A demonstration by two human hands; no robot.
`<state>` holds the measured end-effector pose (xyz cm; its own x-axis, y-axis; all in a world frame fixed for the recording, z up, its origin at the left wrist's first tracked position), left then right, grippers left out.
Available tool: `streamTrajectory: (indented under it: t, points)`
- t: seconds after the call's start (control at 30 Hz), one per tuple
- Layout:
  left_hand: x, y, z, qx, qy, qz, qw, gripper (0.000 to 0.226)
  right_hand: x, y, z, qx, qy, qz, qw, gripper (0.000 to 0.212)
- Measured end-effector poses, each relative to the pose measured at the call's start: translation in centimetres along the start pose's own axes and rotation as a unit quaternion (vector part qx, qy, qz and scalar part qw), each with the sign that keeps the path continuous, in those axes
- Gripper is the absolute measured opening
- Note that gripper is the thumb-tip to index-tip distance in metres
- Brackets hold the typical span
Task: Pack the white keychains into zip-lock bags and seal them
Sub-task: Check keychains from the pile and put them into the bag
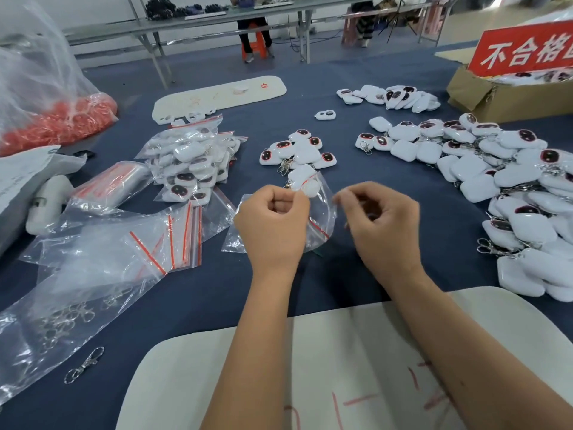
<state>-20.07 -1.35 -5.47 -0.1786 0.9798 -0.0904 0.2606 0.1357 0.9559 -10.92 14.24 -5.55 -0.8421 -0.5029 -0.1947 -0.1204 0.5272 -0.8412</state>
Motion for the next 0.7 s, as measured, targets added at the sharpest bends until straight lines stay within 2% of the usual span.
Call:
streamTrajectory:
  t: [0.07, 0.1, 0.17, 0.27, 0.33, 0.4, 0.47, 0.53, 0.7]
  points:
    - [0.4, -0.3, 0.1, -0.012, -0.013, -0.012, 1.000, 0.014, -2.2, 0.5, -1.0, -0.019, 0.107, 0.155, 0.982, 0.011]
    - [0.8, -0.4, 0.3, -0.016, -0.031, -0.014, 0.999, 0.015, -3.1, 1.0, -1.6, -0.025, 0.127, 0.239, 0.962, 0.010]
    - [2.1, -0.6, 1.0, -0.042, -0.093, 0.012, 0.995, 0.023, -4.6, 2.6, -2.9, 0.001, 0.114, 0.377, 0.919, 0.031]
    - [4.3, -0.9, 2.7, -0.073, -0.201, 0.028, 0.976, 0.030, -6.0, 5.3, -4.1, 0.109, 0.023, 0.479, 0.871, 0.057]
    - [5.3, -0.9, 3.8, -0.039, -0.259, -0.011, 0.965, 0.021, -5.7, 6.6, -3.9, 0.157, -0.036, 0.500, 0.851, 0.058]
    - [5.9, -0.8, 4.5, -0.015, -0.284, -0.021, 0.958, 0.018, -5.1, 6.8, -3.7, 0.139, -0.048, 0.492, 0.858, 0.057]
    - [6.1, -0.9, 4.6, -0.017, -0.272, -0.020, 0.962, 0.017, -5.4, 6.3, -3.9, 0.122, -0.007, 0.460, 0.880, 0.058]
    - [5.9, -1.1, 4.3, -0.028, -0.242, -0.027, 0.970, 0.017, -6.4, 6.1, -4.2, 0.131, 0.044, 0.444, 0.886, 0.060]
    - [5.3, -1.6, 3.8, -0.050, -0.202, -0.029, 0.978, 0.016, -6.1, 7.4, -4.5, 0.164, -0.026, 0.463, 0.871, 0.062]
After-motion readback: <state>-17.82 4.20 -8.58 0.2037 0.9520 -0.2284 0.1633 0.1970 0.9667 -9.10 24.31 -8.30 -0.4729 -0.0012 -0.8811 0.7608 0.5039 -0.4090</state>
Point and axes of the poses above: each hand's wrist, its own z-axis away from the middle knuckle, its own x-axis out of the palm, y = z × x, the point moved 6 cm from there along -z, towards the middle knuckle, and after that the axes turned 8 degrees about y, right-handed, at the moved point
